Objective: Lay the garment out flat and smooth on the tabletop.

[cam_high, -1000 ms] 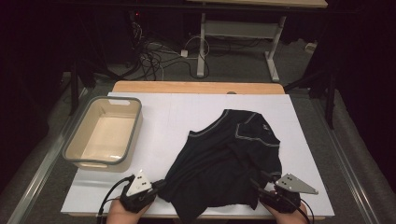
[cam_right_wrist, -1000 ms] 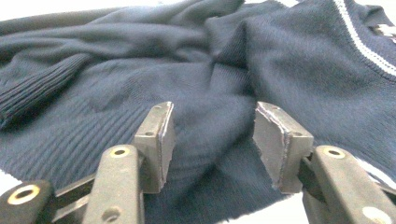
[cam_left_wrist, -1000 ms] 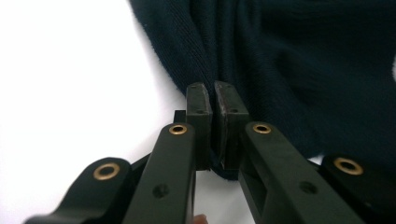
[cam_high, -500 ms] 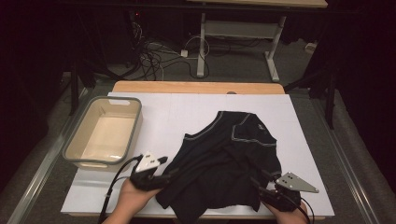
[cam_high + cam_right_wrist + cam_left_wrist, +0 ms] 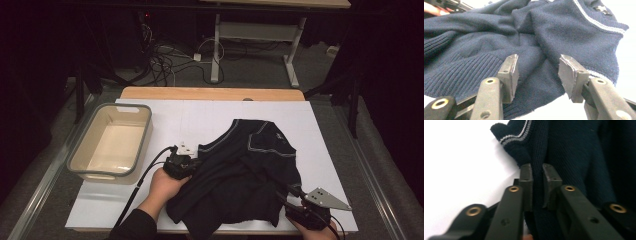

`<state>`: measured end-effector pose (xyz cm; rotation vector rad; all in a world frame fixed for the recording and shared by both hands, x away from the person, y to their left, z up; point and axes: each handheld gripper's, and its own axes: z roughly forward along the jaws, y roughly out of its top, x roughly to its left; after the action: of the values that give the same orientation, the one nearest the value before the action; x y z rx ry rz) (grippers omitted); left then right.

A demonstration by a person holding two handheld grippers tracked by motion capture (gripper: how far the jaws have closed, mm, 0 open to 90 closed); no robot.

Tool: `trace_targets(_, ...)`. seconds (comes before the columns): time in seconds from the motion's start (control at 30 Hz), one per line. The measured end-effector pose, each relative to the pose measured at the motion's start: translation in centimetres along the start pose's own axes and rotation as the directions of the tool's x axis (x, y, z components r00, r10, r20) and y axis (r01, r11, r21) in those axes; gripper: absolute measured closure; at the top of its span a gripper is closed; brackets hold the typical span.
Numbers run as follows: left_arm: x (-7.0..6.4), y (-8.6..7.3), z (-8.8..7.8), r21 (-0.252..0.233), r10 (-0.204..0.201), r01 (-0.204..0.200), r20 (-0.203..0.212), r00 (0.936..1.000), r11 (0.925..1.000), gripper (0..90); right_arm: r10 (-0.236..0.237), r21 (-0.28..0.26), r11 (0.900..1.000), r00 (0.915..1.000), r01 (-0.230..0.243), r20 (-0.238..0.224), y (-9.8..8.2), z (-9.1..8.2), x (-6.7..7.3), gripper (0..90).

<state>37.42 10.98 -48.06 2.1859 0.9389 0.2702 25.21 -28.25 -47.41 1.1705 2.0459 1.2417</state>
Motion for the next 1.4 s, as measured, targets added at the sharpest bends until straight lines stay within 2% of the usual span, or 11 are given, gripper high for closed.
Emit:
trace_targets(0.2, -1.4, -3.6, -3.3, -0.058, 0.045, -0.044, 0.005, 0.9990, 0.9973, 80.2, -0.008, 0.002, 1.000, 1.0000, 0.008, -0.001, 0.1, -0.1, 0.2, 53.8)
trace_targets(0.33, -2.2, -6.8, -6.2, -0.117, 0.036, -0.037, -0.012, 0.9993, 0.9925, 80.3, -0.012, 0.015, 1.000, 0.9999, 0.012, 0.000, 0.2, 0.3, 0.3, 53.5)
trace_targets(0.53, -3.3, -10.4, -9.1, -0.121, 0.041, -0.047, -0.054, 0.9977, 0.9915, 80.2, -0.025, 0.039, 0.999, 0.9997, 0.025, 0.008, 0.8, 1.1, 0.2, 55.4)
trace_targets(0.67, -3.1, -11.2, -9.9, -0.100, 0.018, -0.022, -0.049, 0.9987, 0.9947, 80.1, -0.005, 0.115, 0.993, 1.0000, 0.006, -0.007, 1.3, 2.6, 0.0, 49.0)
trace_targets(0.73, -3.2, -11.4, -10.0, -0.088, 0.029, -0.034, -0.051, 0.9983, 0.9955, 80.1, 0.005, 0.151, 0.989, 0.9999, -0.003, -0.012, 1.5, 3.3, 0.0, 42.4)
trace_targets(0.87, -3.6, -11.8, -10.2, -0.077, 0.037, -0.038, -0.021, 0.9991, 0.9963, 80.1, -0.007, 0.169, 0.986, 0.9999, 0.004, 0.013, 2.1, 4.3, 0.2, 27.3)
trace_targets(1.03, -4.6, -11.8, -10.2, -0.064, 0.069, -0.068, 0.014, 0.9975, 0.9956, 80.0, -0.063, 0.270, 0.962, 0.9969, 0.048, 0.047, 2.4, 5.6, 0.6, 17.3)
trace_targets(1.13, -4.6, -11.7, -10.1, -0.069, 0.069, -0.069, 0.003, 0.9976, 0.9952, 79.3, -0.066, 0.271, 0.961, 0.9970, 0.052, 0.040, 2.4, 5.7, 0.7, 25.3)
trace_targets(1.23, -4.3, -11.4, -9.9, -0.079, 0.060, -0.059, 0.011, 0.9982, 0.9952, 74.8, -0.066, 0.247, 0.968, 0.9970, 0.054, 0.040, 2.2, 5.2, 0.7, 51.3)
trace_targets(1.3, -4.1, -11.0, -9.9, -0.094, 0.054, -0.053, 0.015, 0.9984, 0.9942, 67.9, -0.064, 0.231, 0.972, 0.9968, 0.052, 0.047, 2.1, 4.9, 0.6, 75.2)
trace_targets(1.4, -3.9, -10.3, -9.6, -0.130, 0.037, -0.034, 0.025, 0.9990, 0.9909, 51.6, -0.081, 0.218, 0.973, 0.9961, 0.071, 0.034, 2.0, 4.6, 0.8, 85.6)
